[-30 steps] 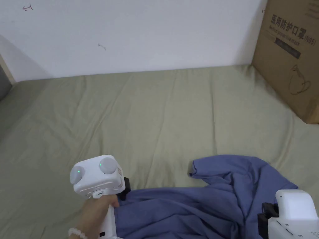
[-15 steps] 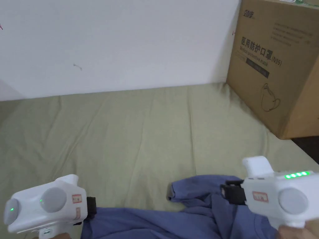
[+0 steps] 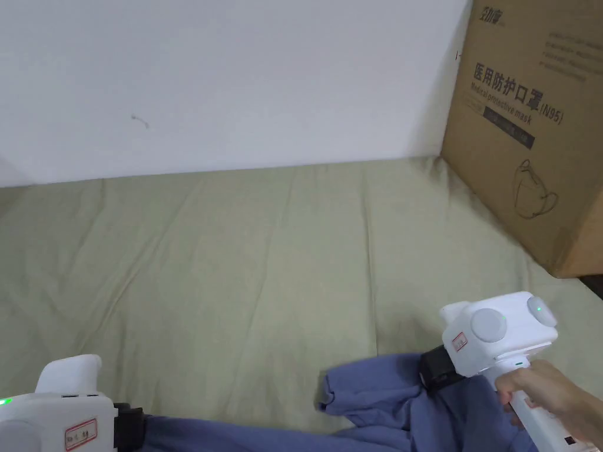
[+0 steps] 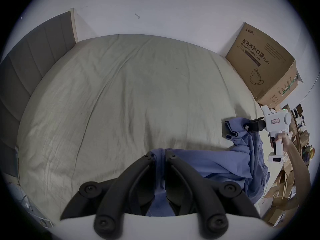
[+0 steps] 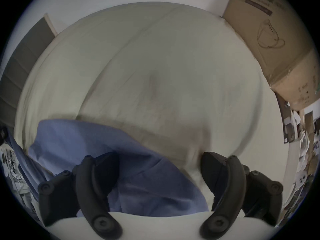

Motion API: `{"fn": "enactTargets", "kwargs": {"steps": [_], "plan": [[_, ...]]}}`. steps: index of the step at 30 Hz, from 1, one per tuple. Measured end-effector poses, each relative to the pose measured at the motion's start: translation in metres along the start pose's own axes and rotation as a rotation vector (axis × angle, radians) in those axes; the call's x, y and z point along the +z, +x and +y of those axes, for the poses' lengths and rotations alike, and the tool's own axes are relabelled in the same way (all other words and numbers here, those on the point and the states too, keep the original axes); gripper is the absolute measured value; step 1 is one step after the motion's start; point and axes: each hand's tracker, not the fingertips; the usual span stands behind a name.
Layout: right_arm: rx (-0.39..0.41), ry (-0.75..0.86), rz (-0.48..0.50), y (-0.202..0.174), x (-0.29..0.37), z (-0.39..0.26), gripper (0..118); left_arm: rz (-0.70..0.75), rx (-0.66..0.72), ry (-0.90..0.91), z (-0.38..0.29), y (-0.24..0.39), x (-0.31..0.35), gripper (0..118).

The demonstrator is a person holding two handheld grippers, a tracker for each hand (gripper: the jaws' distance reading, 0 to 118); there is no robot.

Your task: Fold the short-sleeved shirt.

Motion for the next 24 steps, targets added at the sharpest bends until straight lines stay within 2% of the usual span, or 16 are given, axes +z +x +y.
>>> {"fn": "enactTargets", "kwargs": {"steps": [1, 2, 3, 4, 9, 10, 12, 16, 21, 24], "plan": [[0.002, 0.007, 0.009, 0.0, 0.004, -0.001, 75, 0.002, 0.001, -0.001, 0.002, 0.0, 0.0, 9], [0.003, 0.014, 0.012, 0.0, 0.009, -0.001, 58, 0.002, 0.001, -0.001, 0.003, 0.0, 0.0, 9], [0.011, 0.029, 0.003, -0.001, 0.015, -0.001, 16, 0.002, -0.008, 0.002, 0.001, 0.002, 0.003, 9], [0.014, 0.033, -0.002, -0.004, 0.021, -0.002, 3, 0.007, -0.011, 0.003, 0.001, 0.003, 0.006, 9], [-0.035, 0.048, -0.01, -0.01, 0.039, -0.01, 3, 0.01, -0.008, 0.03, 0.004, 0.001, 0.028, 9], [-0.063, 0.07, -0.02, -0.009, 0.049, -0.01, 3, 0.013, -0.011, 0.034, 0.006, 0.001, 0.034, 9], [-0.128, 0.118, 0.027, -0.001, 0.074, -0.008, 3, 0.042, -0.041, 0.062, 0.012, 0.0, 0.048, 9], [-0.205, 0.246, 0.041, 0.017, 0.144, -0.003, 3, 0.07, -0.015, 0.128, 0.031, -0.01, 0.082, 9], [-0.249, 0.403, 0.02, 0.03, 0.253, -0.003, 3, 0.081, -0.01, 0.23, 0.068, -0.015, 0.135, 9], [-0.292, 0.489, 0.051, 0.034, 0.313, 0.0, 3, 0.084, -0.034, 0.296, 0.091, -0.004, 0.172, 9]]}}
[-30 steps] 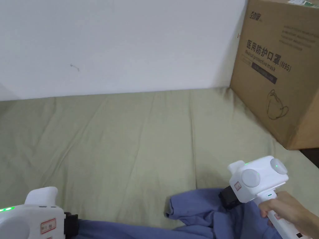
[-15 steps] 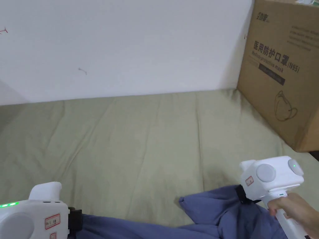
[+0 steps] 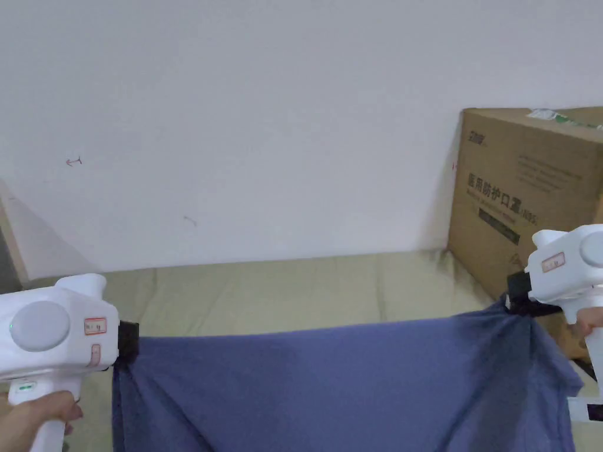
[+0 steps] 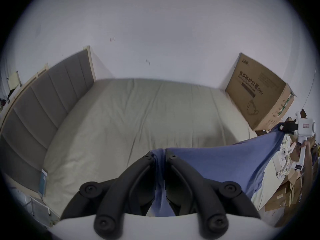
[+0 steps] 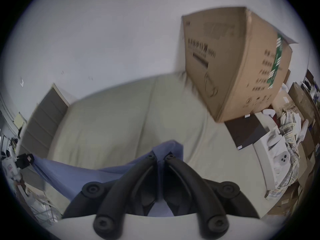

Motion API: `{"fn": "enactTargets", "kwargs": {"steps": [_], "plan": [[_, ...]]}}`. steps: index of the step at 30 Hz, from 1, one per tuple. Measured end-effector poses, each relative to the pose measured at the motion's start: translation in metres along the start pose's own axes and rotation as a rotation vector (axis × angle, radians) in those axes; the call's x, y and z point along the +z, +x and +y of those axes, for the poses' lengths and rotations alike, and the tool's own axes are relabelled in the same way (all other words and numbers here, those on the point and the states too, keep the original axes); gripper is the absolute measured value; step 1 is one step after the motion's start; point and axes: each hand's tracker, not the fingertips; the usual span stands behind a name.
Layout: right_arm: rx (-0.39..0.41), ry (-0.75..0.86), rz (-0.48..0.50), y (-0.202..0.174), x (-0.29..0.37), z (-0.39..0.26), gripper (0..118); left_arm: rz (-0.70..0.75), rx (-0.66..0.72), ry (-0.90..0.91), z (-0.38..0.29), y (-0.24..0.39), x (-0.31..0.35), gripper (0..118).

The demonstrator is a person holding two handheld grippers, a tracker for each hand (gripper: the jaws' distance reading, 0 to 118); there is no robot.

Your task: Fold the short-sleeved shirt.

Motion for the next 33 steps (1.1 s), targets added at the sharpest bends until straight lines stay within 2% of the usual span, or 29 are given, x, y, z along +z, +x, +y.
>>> {"fn": "enactTargets", "kwargs": {"steps": [3, 7, 17, 21, 25, 32, 33], "plan": [[-0.021, 0.073, 0.02, -0.016, 0.042, 0.031, 3, 0.042, -0.054, 0.1, 0.037, 0.012, 0.028, 9], [-0.026, 0.145, -0.008, -0.039, 0.074, 0.073, 3, 0.076, -0.065, 0.2, 0.09, 0.021, 0.054, 9], [-0.075, 0.238, 0.005, -0.094, 0.067, 0.185, 3, 0.18, -0.047, 0.306, 0.214, 0.015, 0.04, 9], [-0.095, 0.273, -0.023, -0.119, 0.061, 0.228, 3, 0.223, -0.051, 0.357, 0.257, 0.014, 0.029, 9], [-0.147, 0.35, 0.032, -0.133, 0.073, 0.255, 3, 0.264, -0.012, 0.407, 0.289, 0.012, 0.023, 9], [-0.097, 0.437, 0.016, -0.146, 0.108, 0.276, 3, 0.263, -0.048, 0.469, 0.317, 0.008, 0.033, 8], [-0.095, 0.458, 0.023, -0.148, 0.109, 0.271, 3, 0.265, -0.02, 0.531, 0.314, 0.008, 0.033, 9]]}}
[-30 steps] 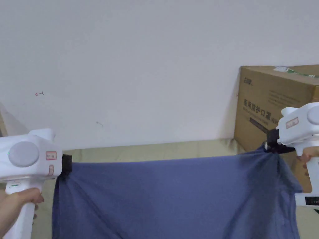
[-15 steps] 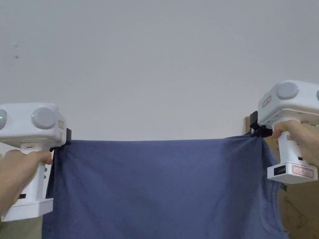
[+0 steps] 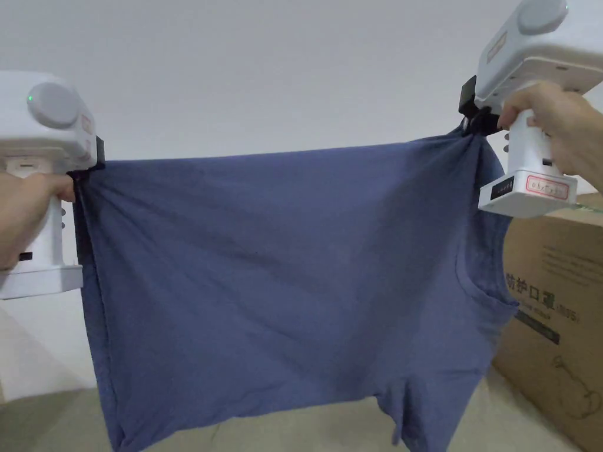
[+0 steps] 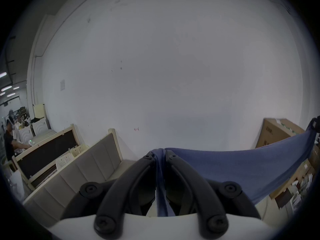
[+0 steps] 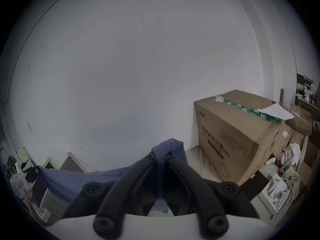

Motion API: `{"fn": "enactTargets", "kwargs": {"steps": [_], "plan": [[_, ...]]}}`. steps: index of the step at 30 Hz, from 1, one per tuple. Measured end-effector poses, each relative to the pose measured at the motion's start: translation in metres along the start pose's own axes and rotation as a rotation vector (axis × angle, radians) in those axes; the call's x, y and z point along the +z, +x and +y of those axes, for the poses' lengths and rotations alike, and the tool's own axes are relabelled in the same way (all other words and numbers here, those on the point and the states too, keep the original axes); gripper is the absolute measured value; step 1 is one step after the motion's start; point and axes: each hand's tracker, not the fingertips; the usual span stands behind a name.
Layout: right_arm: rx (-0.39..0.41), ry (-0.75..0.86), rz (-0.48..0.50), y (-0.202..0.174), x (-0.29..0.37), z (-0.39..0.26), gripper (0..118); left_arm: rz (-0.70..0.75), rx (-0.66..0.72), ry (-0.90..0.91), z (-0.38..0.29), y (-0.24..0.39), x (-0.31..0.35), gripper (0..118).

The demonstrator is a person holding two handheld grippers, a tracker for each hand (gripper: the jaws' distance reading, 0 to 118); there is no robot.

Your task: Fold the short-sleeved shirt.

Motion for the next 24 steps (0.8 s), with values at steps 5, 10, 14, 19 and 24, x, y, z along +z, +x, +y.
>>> {"fn": "enactTargets", "kwargs": {"steps": [5, 10, 14, 19, 24], "plan": [[0.037, -0.063, -0.017, 0.001, -0.025, -0.03, 3, 0.027, -0.059, -0.042, -0.037, 0.009, -0.025, 8], [0.005, -0.201, -0.061, 0.021, -0.085, -0.1, 3, 0.047, -0.127, -0.186, -0.122, 0.026, -0.072, 8], [0.026, -0.367, -0.123, 0.042, -0.153, -0.184, 3, 0.074, -0.136, -0.35, -0.226, 0.044, -0.119, 8], [0.054, -0.613, -0.189, 0.071, -0.226, -0.315, 3, 0.114, -0.164, -0.58, -0.372, 0.061, -0.166, 8], [0.002, -0.768, -0.255, 0.11, -0.269, -0.414, 3, 0.106, -0.162, -0.744, -0.474, 0.053, -0.187, 8]]}}
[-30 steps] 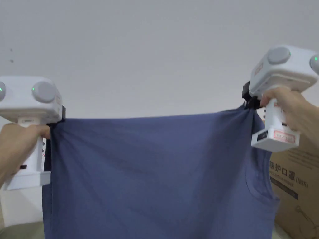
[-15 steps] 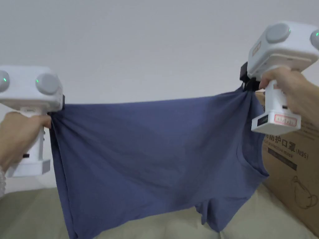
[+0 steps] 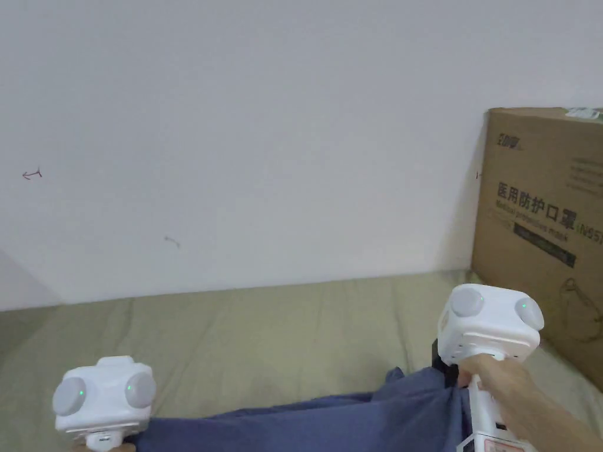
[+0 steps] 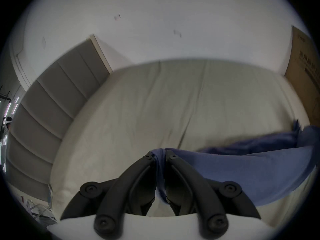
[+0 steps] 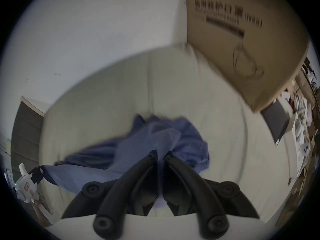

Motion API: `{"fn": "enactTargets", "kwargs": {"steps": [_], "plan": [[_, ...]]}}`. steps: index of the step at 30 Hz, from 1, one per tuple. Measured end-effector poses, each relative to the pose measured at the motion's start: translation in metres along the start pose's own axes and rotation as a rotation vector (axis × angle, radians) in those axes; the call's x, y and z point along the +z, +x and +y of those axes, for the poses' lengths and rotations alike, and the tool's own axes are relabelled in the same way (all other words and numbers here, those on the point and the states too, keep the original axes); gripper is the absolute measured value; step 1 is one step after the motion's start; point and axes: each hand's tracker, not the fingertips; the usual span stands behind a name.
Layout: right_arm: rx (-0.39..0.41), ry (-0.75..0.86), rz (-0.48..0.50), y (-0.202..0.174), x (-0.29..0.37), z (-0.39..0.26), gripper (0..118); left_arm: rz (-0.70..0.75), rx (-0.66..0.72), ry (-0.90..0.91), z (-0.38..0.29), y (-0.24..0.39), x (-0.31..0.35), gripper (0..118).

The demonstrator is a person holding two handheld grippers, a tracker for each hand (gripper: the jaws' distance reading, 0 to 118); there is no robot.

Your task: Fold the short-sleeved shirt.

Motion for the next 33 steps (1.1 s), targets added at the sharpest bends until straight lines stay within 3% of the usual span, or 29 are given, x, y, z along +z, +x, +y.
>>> {"fn": "enactTargets", "kwargs": {"steps": [3, 5, 8, 13, 19, 22, 27, 30, 33], "plan": [[0.063, -0.01, -0.027, 0.006, -0.018, -0.018, 3, -0.021, 0.014, -0.017, -0.021, -0.008, -0.014, 8], [0.083, 0.003, 0.009, 0.011, -0.016, -0.024, 3, -0.037, 0.005, -0.009, -0.027, -0.013, -0.011, 8], [0.07, 0.044, 0.061, 0.019, 0.01, -0.038, 3, -0.042, -0.057, 0.076, -0.039, -0.026, 0.019, 8], [0.089, 0.135, 0.144, 0.037, 0.069, -0.09, 3, -0.089, -0.042, 0.157, -0.085, -0.062, 0.095, 8], [0.15, 0.178, 0.099, 0.07, 0.144, -0.23, 3, -0.145, -0.077, 0.146, -0.205, -0.104, 0.183, 8], [0.146, 0.143, 0.106, 0.092, 0.167, -0.304, 3, -0.116, -0.158, 0.11, -0.272, -0.119, 0.203, 8], [0.166, 0.066, 0.083, 0.125, 0.181, -0.402, 3, -0.122, -0.133, 0.059, -0.352, -0.149, 0.229, 8], [0.084, 0.047, 0.107, 0.143, 0.193, -0.444, 3, -0.115, -0.125, 0.05, -0.383, -0.16, 0.244, 8], [0.077, 0.02, 0.094, 0.155, 0.197, -0.465, 3, -0.13, -0.104, 0.051, -0.404, -0.17, 0.261, 8]]}}
